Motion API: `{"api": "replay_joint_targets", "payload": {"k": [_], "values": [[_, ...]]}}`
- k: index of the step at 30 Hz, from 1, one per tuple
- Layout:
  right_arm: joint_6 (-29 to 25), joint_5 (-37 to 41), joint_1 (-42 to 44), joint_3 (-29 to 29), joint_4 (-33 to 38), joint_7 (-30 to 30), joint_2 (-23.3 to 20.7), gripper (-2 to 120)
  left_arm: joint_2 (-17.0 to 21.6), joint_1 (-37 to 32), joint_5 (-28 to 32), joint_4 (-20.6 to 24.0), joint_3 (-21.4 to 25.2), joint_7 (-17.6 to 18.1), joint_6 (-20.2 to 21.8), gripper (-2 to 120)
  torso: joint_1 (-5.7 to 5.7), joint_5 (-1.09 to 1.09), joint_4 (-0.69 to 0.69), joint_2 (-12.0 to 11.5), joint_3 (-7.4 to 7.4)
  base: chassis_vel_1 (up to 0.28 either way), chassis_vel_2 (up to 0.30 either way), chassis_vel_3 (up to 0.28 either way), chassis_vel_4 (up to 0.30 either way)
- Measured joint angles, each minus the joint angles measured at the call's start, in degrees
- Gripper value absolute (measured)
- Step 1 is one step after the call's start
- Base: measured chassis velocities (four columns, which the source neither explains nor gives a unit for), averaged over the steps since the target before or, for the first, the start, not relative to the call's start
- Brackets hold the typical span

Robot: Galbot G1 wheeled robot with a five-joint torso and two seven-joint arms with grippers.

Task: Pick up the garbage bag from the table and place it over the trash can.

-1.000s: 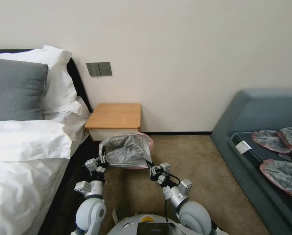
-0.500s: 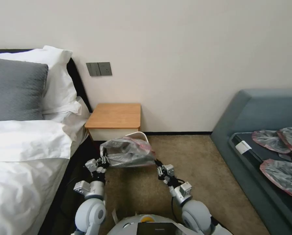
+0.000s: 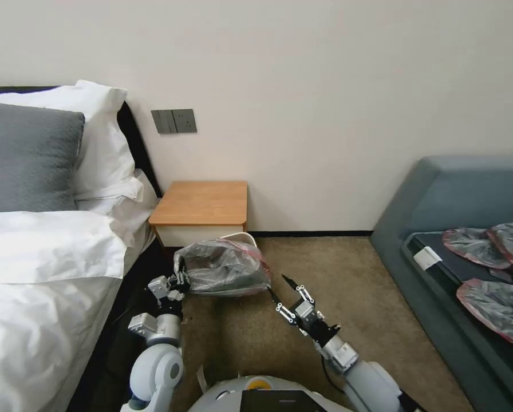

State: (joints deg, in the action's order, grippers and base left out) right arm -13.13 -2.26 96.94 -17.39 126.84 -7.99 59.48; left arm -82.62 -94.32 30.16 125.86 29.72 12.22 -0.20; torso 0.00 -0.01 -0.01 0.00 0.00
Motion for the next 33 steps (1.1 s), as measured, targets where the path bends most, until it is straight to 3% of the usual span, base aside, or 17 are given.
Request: {"api": "replay_joint_targets", "payload": {"k": [4,7,11,33], "values": [[-1.0,4.3,-2.2,0.2,1.1,-1.4,0.1,78,0.4,0.0,-0.6,-0.2,0.0,-0.9,-0.3,7,0.00,0.01,0.01,0.0,0.00,0.000,0.000,0.000,0.000],[0.0,6.0,-6.1,0.1,0.8,1.1,0.5,93,0.8,-0.2,-1.9,-0.4,-0.1,-2.4,-1.0,7,0.00,0.01,0.01,0.0,0.00,0.000,0.000,0.000,0.000],[1.9,7.9,-8.6,0.1,0.2,3.2,-0.3,100,1.1,-0.3,-2.5,-0.4,-0.3,-3.1,-1.3,7,0.00,0.01,0.01,0.0,0.00,0.000,0.000,0.000,0.000],[4.2,6.4,-17.3,6.3,-7.0,2.2,-2.9,99,0.6,-1.3,-4.3,0.3,-1.9,-4.2,-1.9,7,0.00,0.01,0.00,0.0,0.00,0.000,0.000,0.000,0.000]]}}
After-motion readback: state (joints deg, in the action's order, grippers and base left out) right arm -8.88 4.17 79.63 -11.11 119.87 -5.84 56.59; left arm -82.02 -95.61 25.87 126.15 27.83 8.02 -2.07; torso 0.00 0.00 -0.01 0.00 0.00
